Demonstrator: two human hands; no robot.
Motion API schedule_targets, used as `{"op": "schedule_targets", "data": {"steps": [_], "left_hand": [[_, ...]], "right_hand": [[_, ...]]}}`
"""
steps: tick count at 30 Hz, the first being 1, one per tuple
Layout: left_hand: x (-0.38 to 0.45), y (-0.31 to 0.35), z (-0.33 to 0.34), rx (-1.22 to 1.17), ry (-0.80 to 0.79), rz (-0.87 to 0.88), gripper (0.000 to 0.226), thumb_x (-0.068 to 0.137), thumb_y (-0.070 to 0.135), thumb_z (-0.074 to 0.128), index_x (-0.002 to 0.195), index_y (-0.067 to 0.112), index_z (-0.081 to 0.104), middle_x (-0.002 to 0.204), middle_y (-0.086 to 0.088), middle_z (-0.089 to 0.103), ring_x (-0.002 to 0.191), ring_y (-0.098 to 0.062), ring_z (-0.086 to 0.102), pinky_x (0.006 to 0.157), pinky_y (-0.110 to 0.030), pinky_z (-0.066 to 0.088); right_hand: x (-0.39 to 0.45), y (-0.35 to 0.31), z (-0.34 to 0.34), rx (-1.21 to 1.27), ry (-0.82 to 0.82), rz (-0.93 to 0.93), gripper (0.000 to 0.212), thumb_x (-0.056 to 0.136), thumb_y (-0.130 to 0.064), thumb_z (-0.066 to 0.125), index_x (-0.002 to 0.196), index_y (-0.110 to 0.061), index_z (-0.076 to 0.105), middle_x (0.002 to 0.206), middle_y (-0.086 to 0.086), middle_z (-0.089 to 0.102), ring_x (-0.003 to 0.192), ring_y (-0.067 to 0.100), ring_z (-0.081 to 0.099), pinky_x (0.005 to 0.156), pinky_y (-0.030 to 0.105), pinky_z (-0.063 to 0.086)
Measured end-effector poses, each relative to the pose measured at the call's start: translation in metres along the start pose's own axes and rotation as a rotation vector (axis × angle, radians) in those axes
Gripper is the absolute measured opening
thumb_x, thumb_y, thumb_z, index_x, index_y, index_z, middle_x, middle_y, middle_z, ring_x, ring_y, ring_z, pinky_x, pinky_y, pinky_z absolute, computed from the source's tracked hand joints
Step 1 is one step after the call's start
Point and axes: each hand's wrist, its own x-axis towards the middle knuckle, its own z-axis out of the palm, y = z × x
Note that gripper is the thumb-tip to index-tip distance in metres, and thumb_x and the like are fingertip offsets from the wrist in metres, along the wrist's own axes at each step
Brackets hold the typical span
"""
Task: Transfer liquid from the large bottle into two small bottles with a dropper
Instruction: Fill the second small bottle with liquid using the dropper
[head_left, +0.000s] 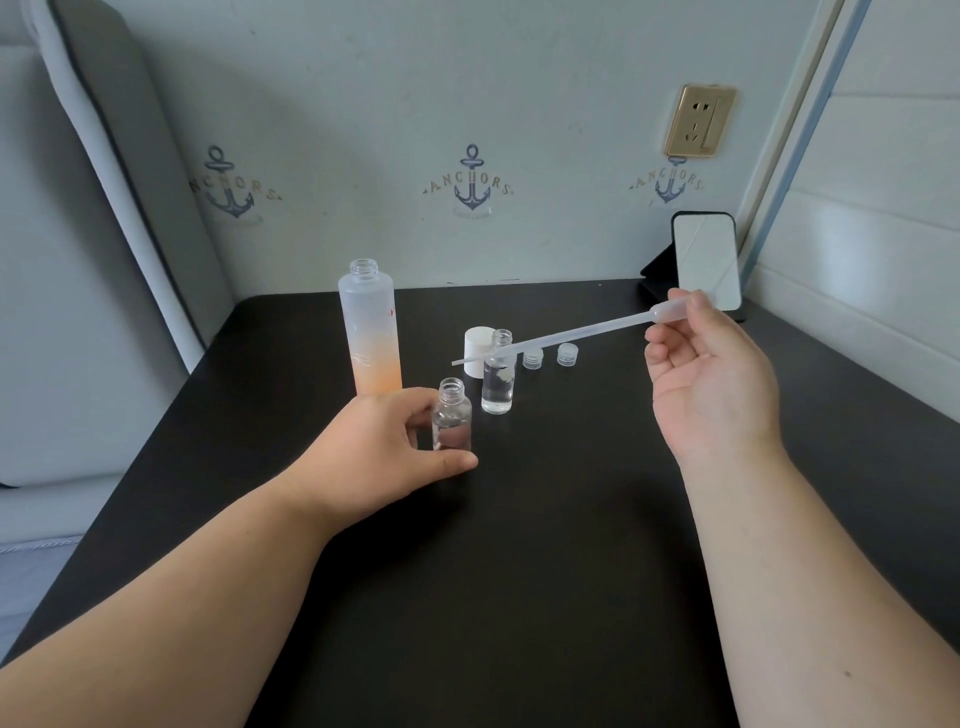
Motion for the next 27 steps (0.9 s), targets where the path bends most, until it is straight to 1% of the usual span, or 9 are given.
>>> {"op": "schedule_targets", "data": {"steps": [3, 7, 9, 13, 15, 18, 22, 24, 27], "left_hand": [[-0.003, 0.000, -0.004, -0.174, 0.173, 0.022, 0.027, 0.086, 0.056, 0.071, 0.096, 0.032, 0.073, 0.081, 0.021, 0.070, 0.068, -0.005, 0.061, 0.064, -0.014, 0.046], [-0.004, 0.001, -0.010, -0.252, 0.700, 0.023, 0.013, 0.089, 0.043, 0.058, 0.092, 0.031, 0.059, 0.084, 0.013, 0.062, 0.077, 0.000, 0.058, 0.066, -0.007, 0.042], [0.000, -0.002, -0.011, -0.260, 0.799, -0.051, 0.030, 0.084, 0.043, 0.062, 0.108, 0.030, 0.051, 0.099, 0.008, 0.056, 0.084, 0.000, 0.054, 0.070, -0.007, 0.042], [0.009, -0.013, -0.010, -0.306, 0.605, -0.203, 0.076, 0.083, 0.042, 0.074, 0.147, 0.027, 0.035, 0.133, 0.009, 0.051, 0.117, -0.004, 0.053, 0.091, -0.020, 0.045], [0.014, -0.017, -0.007, -0.286, 0.502, -0.252, 0.081, 0.086, 0.043, 0.076, 0.152, 0.029, 0.030, 0.127, 0.018, 0.056, 0.114, -0.002, 0.057, 0.089, -0.023, 0.046], [0.018, -0.021, -0.004, -0.167, 0.449, -0.301, 0.057, 0.091, 0.045, 0.070, 0.140, 0.032, 0.043, 0.102, 0.027, 0.056, 0.091, 0.004, 0.058, 0.069, -0.016, 0.041], [0.016, -0.022, -0.005, -0.186, 0.463, -0.289, 0.034, 0.092, 0.042, 0.071, 0.117, 0.044, 0.049, 0.093, 0.027, 0.061, 0.086, 0.008, 0.061, 0.067, -0.016, 0.041], [0.013, -0.019, -0.006, -0.193, 0.459, -0.253, 0.030, 0.091, 0.038, 0.072, 0.103, 0.052, 0.048, 0.091, 0.032, 0.063, 0.084, 0.014, 0.059, 0.066, -0.019, 0.043], [0.010, -0.013, -0.007, -0.179, 0.436, -0.209, 0.040, 0.090, 0.035, 0.073, 0.095, 0.066, 0.048, 0.095, 0.037, 0.060, 0.082, 0.007, 0.062, 0.066, -0.025, 0.047]], "right_hand": [[0.000, 0.000, 0.000, 0.021, 0.024, 0.026, 0.014, 0.098, -0.015, 0.063, 0.095, -0.005, 0.072, 0.081, 0.003, 0.072, 0.069, 0.014, 0.064, 0.067, 0.021, 0.052], [-0.002, 0.001, 0.001, 0.049, 0.034, 0.053, 0.019, 0.097, -0.016, 0.065, 0.083, -0.008, 0.076, 0.086, 0.005, 0.072, 0.071, 0.014, 0.066, 0.071, 0.022, 0.053], [-0.003, 0.002, 0.002, 0.055, 0.032, 0.065, 0.024, 0.096, -0.016, 0.066, 0.076, -0.009, 0.077, 0.087, 0.004, 0.072, 0.072, 0.014, 0.067, 0.071, 0.022, 0.054], [-0.002, 0.003, 0.003, 0.051, 0.030, 0.084, 0.018, 0.098, -0.018, 0.065, 0.085, -0.008, 0.073, 0.084, 0.002, 0.073, 0.072, 0.013, 0.067, 0.070, 0.022, 0.054], [-0.001, 0.004, 0.003, 0.041, 0.016, 0.084, 0.017, 0.099, -0.018, 0.063, 0.088, -0.007, 0.071, 0.085, 0.002, 0.074, 0.073, 0.013, 0.067, 0.070, 0.022, 0.053], [-0.001, 0.007, 0.004, 0.034, -0.008, 0.086, 0.017, 0.100, -0.017, 0.062, 0.090, -0.006, 0.070, 0.087, 0.001, 0.075, 0.075, 0.013, 0.069, 0.069, 0.022, 0.054], [-0.002, 0.008, 0.004, 0.039, -0.024, 0.086, 0.017, 0.100, -0.017, 0.061, 0.091, -0.006, 0.071, 0.091, 0.001, 0.076, 0.079, 0.014, 0.071, 0.072, 0.022, 0.055], [-0.003, 0.007, 0.004, 0.051, -0.029, 0.082, 0.018, 0.100, -0.017, 0.062, 0.091, -0.006, 0.072, 0.092, 0.001, 0.076, 0.081, 0.014, 0.072, 0.073, 0.021, 0.055], [-0.003, 0.006, 0.005, 0.069, -0.033, 0.078, 0.018, 0.100, -0.019, 0.062, 0.092, -0.006, 0.072, 0.092, 0.000, 0.076, 0.083, 0.013, 0.072, 0.073, 0.021, 0.055]]}}
